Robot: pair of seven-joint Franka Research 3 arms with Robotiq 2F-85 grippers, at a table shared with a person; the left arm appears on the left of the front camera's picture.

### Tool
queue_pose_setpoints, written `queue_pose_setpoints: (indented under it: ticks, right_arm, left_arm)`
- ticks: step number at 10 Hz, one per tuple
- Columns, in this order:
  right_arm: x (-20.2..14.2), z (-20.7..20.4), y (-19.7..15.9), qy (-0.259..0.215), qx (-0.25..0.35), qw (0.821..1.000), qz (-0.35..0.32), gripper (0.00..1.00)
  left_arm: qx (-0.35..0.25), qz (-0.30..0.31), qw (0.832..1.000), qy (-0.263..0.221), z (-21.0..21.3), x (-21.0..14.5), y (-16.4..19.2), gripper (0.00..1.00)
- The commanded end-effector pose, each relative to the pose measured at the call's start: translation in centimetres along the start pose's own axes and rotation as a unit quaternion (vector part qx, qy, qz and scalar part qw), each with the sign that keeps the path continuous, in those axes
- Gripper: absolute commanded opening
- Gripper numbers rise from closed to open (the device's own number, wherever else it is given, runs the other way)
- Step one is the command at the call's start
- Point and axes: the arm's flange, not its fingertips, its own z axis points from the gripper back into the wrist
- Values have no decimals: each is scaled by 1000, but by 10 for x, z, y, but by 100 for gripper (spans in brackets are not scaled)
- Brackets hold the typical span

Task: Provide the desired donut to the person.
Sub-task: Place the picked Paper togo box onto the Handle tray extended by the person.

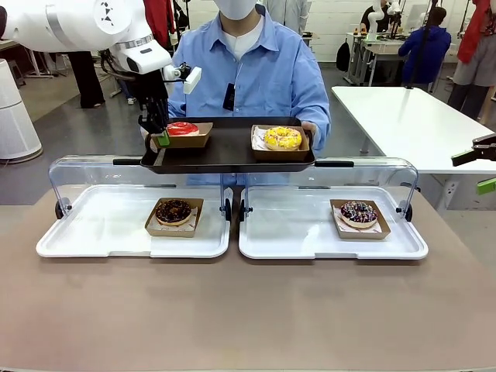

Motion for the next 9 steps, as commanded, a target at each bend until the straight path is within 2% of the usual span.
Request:
queue_pose_setpoints:
  ticks: [1,2,3,4,5,9]
  right_arm:
    - [0,1,2,1,3,1000,2,100]
    - [0,1,2,1,3,1000,2,100]
    - [0,1,2,1,3,1000,2,100]
    - [0,1,2,1,3,1000,2,100]
    - [0,1,2,1,3,1000,2,100]
    - [0,1,2,1,3,1000,2,100]
  left_arm:
    - [-11,-5,1000,-7,1,-4,-1,61]
    - [-11,-4,1000,-6,1,-3,-2,61]
    - [-11,-3,1000,-6,1,-3,-2,100]
    - [-13,-4,1000,-4,2,-4,-1,73]
    - [-15,-2,1000,-5,3,-6,0,100]
    - [-20,-3,1000,-10,9,-7,0,100]
